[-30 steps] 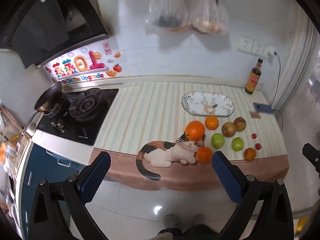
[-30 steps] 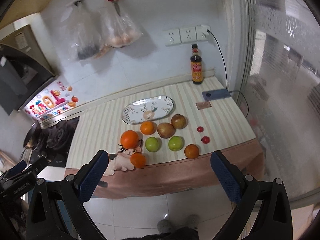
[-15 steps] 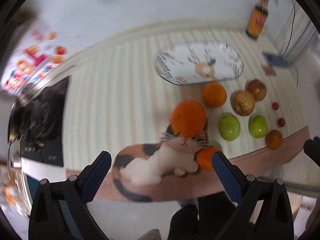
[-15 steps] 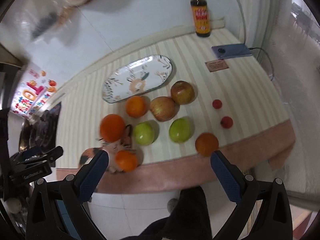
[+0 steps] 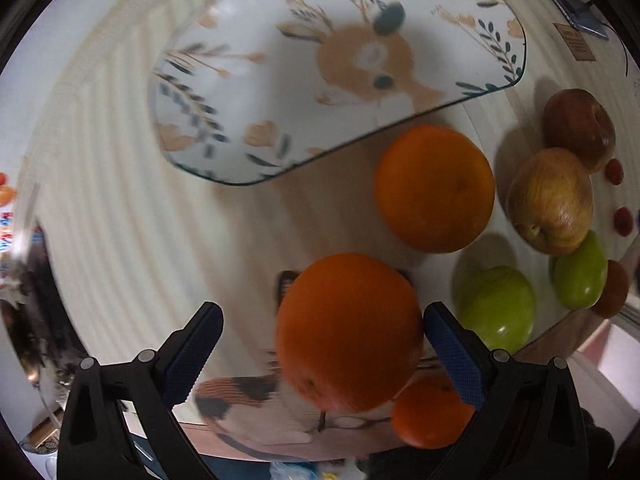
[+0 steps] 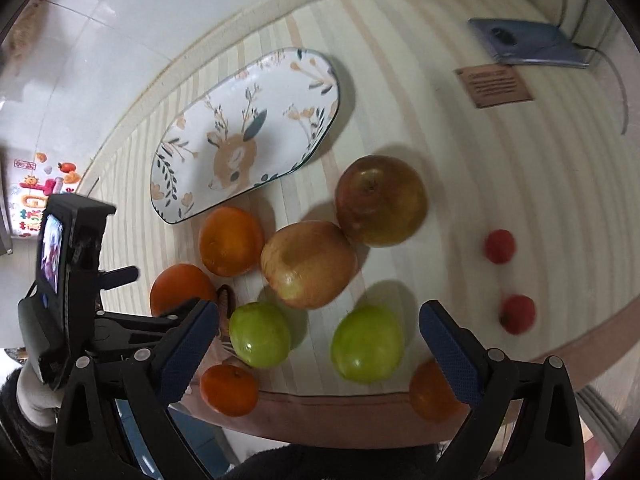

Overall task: Organize fruits
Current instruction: 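Grasp a large orange with the left tool while the right tool grasps a brown apple, then carry the orange and apple onto the deer plate and open both tools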

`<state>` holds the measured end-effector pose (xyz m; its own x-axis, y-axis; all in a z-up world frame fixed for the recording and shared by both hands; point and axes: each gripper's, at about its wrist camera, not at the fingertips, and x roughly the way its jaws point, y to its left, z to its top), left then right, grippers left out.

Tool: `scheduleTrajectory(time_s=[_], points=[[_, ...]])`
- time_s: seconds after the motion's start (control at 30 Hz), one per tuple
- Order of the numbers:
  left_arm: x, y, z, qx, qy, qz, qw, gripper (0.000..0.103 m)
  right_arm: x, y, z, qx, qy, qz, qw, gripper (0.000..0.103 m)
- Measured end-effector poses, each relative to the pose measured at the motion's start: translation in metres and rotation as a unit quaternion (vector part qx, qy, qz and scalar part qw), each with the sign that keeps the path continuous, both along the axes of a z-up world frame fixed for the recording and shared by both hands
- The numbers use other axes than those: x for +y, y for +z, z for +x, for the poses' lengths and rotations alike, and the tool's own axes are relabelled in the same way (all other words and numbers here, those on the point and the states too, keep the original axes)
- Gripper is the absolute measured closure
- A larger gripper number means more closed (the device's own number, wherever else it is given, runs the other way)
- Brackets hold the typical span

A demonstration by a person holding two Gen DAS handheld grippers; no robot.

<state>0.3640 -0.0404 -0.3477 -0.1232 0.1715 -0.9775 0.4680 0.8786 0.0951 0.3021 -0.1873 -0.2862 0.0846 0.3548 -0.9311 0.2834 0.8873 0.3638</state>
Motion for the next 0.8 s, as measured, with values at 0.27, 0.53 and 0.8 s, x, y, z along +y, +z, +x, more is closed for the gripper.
scheduleTrajectory(time_s=[0.27,0.53,0.8], points=[[0.022,0.001,-0.007,-0.001,0.07,-0.045,0.9965,0.029,0.017,-0.029,0.025,0.031,0.007,-0.002,0.999,0.016],[0.081,0.003,-0.008,0.009,0.174,-0.092,0.9804,0.026,0.036,-0.047,0.033,0.022,-0.006,-0.021,1.0,0.029],[0.111,-0.02,-0.011,0.022,0.213,-0.102,0.9714,0.028,0.042,-0.061,0.034,0.038,-0.003,-0.022,0.999,0.028]])
